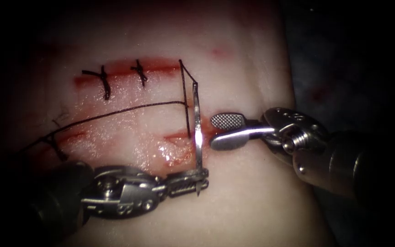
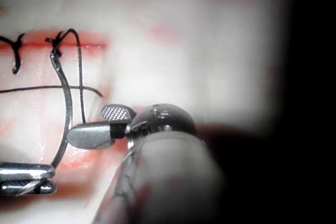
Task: Wound Closure
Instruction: Use left hand to pass needle to right gripper
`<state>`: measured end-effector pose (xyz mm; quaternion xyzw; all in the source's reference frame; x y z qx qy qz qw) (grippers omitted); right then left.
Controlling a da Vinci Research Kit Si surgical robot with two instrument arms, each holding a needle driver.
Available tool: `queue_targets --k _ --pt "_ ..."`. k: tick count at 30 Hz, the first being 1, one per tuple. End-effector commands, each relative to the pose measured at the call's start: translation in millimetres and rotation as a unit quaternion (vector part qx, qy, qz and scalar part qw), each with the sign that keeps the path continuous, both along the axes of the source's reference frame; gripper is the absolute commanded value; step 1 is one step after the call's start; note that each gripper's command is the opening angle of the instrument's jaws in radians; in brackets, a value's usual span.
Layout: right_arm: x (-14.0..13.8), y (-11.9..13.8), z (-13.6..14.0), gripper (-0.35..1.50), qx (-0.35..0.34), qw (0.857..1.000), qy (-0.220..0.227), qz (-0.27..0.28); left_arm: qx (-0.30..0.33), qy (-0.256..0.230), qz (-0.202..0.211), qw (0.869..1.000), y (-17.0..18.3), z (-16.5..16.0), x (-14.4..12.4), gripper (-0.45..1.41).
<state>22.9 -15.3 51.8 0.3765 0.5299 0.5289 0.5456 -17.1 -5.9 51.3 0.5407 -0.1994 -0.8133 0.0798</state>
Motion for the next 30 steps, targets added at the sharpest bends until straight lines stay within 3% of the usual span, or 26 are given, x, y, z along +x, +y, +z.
queue_targets --k 1,11,18,30 --pt "1.1 0.3 0.3 1.23 0.0 1.0 0.002 0.0 -0.001 -0.001 0.001 1.0 0.3 0.6 -0.5 -0.45" --pt "2.5 0.7 0.3 1.23 0.01 1.0 0.0 0.008 -0.006 0.001 0.011 1.0 -0.3 0.5 -1.1 -0.45" --pt "3.6 0.7 0.3 0.79 0.015 1.0 -0.014 -0.004 -0.009 0.004 0.012 1.0 -0.5 0.3 -1.3 -0.45" --pt "4.2 0.7 0.3 0.63 0.016 1.0 -0.026 0.002 -0.007 0.008 0.013 1.0 -0.7 -0.1 -1.6 -0.45"
